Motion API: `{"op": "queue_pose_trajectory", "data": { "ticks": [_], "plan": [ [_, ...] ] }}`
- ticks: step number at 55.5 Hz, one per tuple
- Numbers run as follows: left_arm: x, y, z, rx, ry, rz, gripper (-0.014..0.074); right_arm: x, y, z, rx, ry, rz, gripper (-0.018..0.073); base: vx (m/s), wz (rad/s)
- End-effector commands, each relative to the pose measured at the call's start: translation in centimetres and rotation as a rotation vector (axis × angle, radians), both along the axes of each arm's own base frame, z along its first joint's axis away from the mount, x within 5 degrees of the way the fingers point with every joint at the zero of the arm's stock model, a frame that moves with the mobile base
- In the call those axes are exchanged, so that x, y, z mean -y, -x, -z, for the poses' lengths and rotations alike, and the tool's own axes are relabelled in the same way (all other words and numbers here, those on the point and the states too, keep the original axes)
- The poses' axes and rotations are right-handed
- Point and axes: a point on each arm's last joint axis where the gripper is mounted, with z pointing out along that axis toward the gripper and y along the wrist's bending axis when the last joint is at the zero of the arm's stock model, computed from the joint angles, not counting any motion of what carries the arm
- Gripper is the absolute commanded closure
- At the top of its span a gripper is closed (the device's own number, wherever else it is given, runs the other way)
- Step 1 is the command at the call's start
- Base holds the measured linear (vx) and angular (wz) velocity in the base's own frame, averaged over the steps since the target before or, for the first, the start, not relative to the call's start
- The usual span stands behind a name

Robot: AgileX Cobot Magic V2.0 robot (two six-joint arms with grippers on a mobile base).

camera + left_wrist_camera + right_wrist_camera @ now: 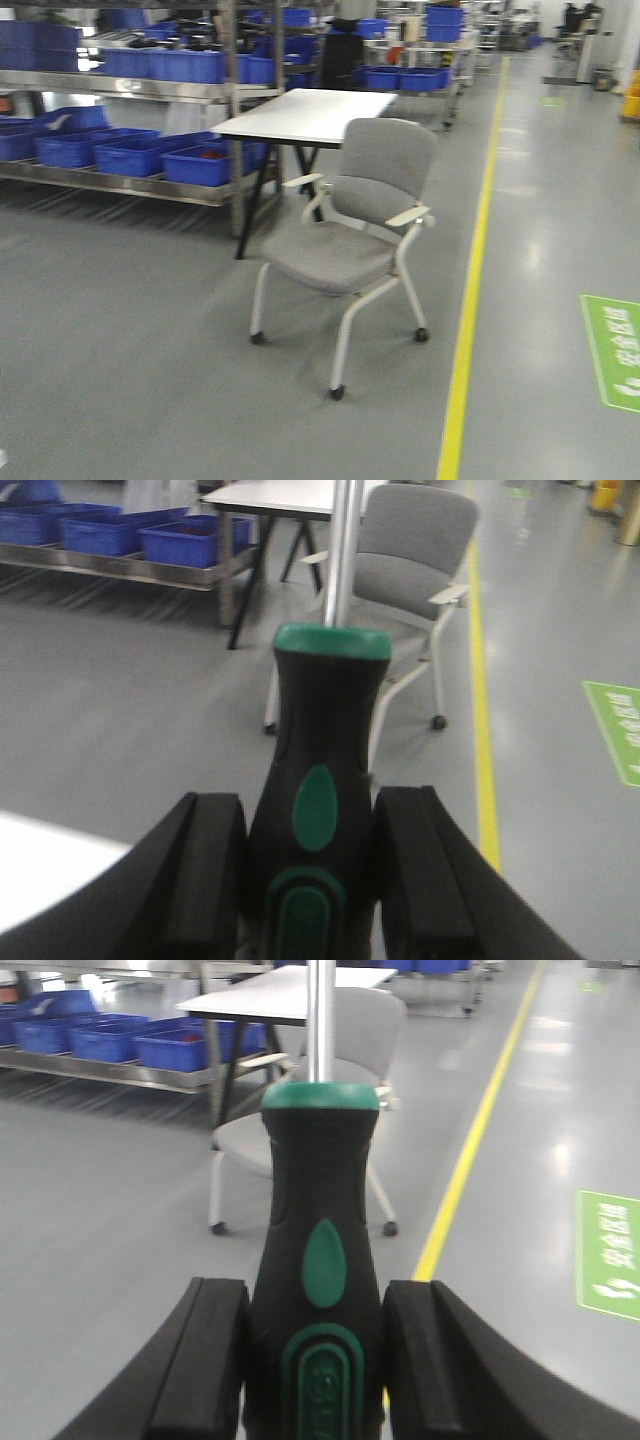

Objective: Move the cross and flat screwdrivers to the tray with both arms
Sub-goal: 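Hold both screwdrivers while the base turns away from the table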

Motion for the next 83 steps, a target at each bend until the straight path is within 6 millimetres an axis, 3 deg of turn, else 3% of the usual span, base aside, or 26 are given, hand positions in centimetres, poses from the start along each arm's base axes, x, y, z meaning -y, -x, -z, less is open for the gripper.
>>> {"op": "queue_pose_trajectory", "data": {
  "ticks": [1, 35, 83],
  "plan": [
    [0.24, -0.16, -1.49, 0.106, 0.019, 0.022, 0.0594, -0.08, -0.04, -1.75, 0.117, 0.009, -0.012, 0.0567, 0.31, -0.60],
    [0.24, -0.16, -1.49, 0.106, 0.019, 0.022, 0.0594, -0.08, -0.04, -1.75, 0.116, 0.009, -0.012, 0.0567, 0.42, -0.19],
    [0.24, -0.16, -1.49, 0.106, 0.019, 0.022, 0.0594, -0.06, -0.04, -1.68, 0.109, 0.009, -0.010, 0.0567, 0.55, 0.38]
  ]
}}
